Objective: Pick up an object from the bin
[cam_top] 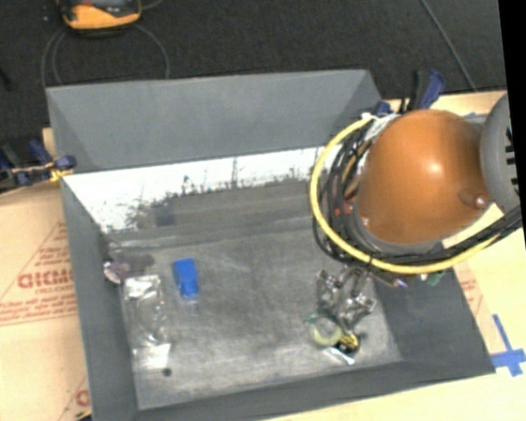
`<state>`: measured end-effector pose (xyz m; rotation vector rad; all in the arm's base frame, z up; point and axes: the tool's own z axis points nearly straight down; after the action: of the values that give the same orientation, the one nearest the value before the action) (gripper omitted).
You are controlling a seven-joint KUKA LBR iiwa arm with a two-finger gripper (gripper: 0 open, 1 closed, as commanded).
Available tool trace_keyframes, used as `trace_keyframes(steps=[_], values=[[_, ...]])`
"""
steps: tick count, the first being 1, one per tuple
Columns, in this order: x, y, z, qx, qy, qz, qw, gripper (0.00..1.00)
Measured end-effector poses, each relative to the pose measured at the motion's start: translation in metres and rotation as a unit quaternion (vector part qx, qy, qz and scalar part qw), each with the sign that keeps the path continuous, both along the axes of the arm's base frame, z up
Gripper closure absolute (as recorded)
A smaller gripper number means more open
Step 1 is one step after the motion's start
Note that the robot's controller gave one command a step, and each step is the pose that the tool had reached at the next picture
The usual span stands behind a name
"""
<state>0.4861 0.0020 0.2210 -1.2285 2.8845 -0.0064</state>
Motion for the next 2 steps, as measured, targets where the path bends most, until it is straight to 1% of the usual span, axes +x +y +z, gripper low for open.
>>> trace_keyframes(steps=[1,2], values=[[0.0,-0.025,-0.059,0.001,0.0047,-0.092,0.9957,1.0],[0.0,-0.025,-0.103,0.002,0.0048,-0.123,0.9923,1.0]])
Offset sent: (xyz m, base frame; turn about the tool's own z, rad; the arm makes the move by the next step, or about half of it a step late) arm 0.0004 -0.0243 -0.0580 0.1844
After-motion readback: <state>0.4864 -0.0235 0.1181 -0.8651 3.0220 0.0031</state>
